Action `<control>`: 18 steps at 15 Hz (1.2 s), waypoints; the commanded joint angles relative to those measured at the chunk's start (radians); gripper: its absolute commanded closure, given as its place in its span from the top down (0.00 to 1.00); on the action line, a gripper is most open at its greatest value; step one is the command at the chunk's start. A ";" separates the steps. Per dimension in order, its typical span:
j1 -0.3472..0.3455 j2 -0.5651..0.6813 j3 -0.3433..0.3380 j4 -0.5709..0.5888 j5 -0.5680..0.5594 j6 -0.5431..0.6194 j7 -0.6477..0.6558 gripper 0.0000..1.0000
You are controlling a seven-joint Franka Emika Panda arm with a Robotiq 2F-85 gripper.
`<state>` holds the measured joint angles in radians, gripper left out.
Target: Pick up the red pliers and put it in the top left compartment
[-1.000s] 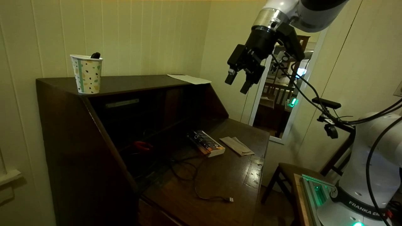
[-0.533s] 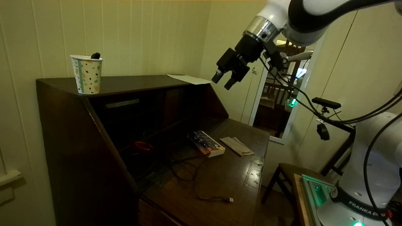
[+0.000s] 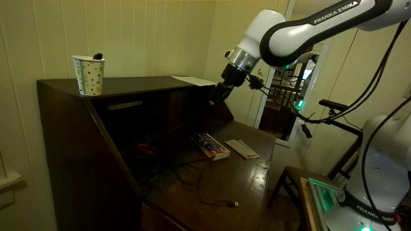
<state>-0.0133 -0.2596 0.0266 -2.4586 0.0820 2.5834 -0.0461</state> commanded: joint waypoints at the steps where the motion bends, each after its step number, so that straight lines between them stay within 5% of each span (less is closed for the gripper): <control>1: -0.034 0.221 0.025 0.086 -0.155 0.148 0.109 1.00; 2: -0.042 0.272 0.026 0.110 -0.203 0.176 0.188 1.00; 3: -0.005 0.160 -0.002 0.038 -0.119 0.129 0.088 1.00; 11: -0.009 0.193 -0.001 0.046 -0.152 0.200 0.146 1.00; 15: -0.010 0.378 0.016 0.122 -0.253 0.425 0.200 1.00; 18: 0.007 0.505 -0.021 0.207 -0.360 0.469 0.201 1.00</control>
<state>-0.0211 0.1008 0.0342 -2.3642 -0.1893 3.0099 0.1368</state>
